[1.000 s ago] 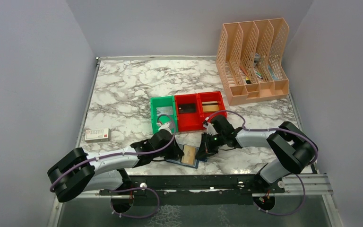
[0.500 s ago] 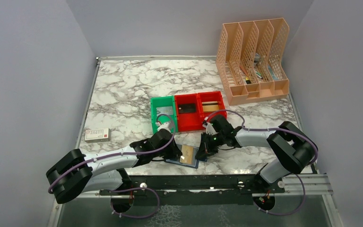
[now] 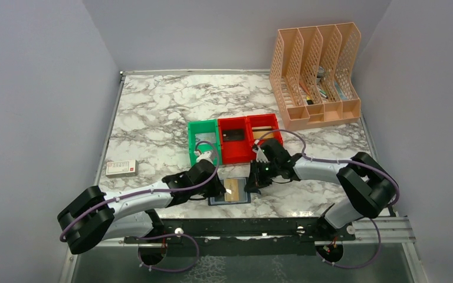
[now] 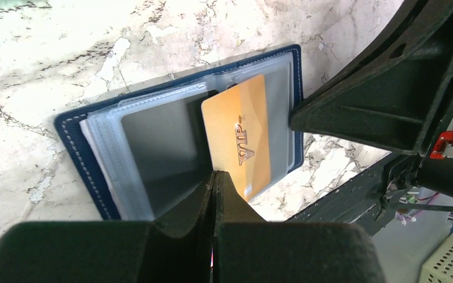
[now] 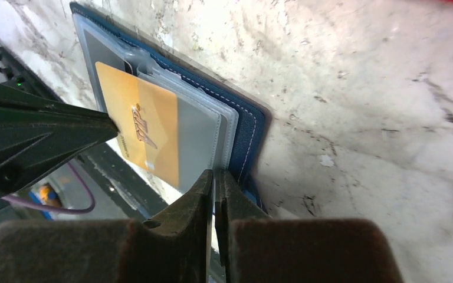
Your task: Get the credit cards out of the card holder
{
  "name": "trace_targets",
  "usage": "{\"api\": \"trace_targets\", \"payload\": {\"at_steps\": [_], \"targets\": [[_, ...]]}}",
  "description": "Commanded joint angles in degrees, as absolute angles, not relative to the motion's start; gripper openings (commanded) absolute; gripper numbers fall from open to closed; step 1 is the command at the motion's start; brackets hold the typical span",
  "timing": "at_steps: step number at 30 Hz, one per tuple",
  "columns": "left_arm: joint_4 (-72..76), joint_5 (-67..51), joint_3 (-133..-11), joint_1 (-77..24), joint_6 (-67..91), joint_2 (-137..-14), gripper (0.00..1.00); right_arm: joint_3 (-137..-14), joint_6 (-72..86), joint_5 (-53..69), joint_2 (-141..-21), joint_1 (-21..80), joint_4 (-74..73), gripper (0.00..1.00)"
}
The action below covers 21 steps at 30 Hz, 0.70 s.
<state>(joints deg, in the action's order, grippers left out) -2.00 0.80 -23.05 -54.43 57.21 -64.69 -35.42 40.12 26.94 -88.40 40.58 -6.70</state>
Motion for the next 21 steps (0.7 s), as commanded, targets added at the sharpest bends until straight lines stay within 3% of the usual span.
{"api": "trace_targets", "payload": {"at_steps": [1,6,12,17,19,21], "targets": [[-0.52,1.26,-23.66,-54.23,57.45,-64.94,0.00,-36.20,34.77,18.23,-85.13,39.99,-11.52,0.11],[1.32,1.00,-22.78,-54.23,58.83,-64.78,0.00,-36.29,35.86,23.85,-81.10,39.95,-8.14,0.21],[1.39,0.90,-22.84,-54.28,59.03,-65.11,0.00,-36.14,37.87,29.92,-83.47,40.73,-1.71,0.25],[1.61,1.22,-22.82,-54.24,59.22,-64.87,0.00,-36.87,38.57,32.77,-89.65,41.91,0.96,0.24],[2.26,1.10,-22.50,-54.25,59.75,-64.86,0.00,-36.95,39.03,30.54,-91.93,42.01,0.05,0.20],[4.18,0.49,-21.52,-54.24,60.76,-65.09,0.07,-37.09,39.56,28.62,-94.26,41.99,-1.44,0.14]]}}
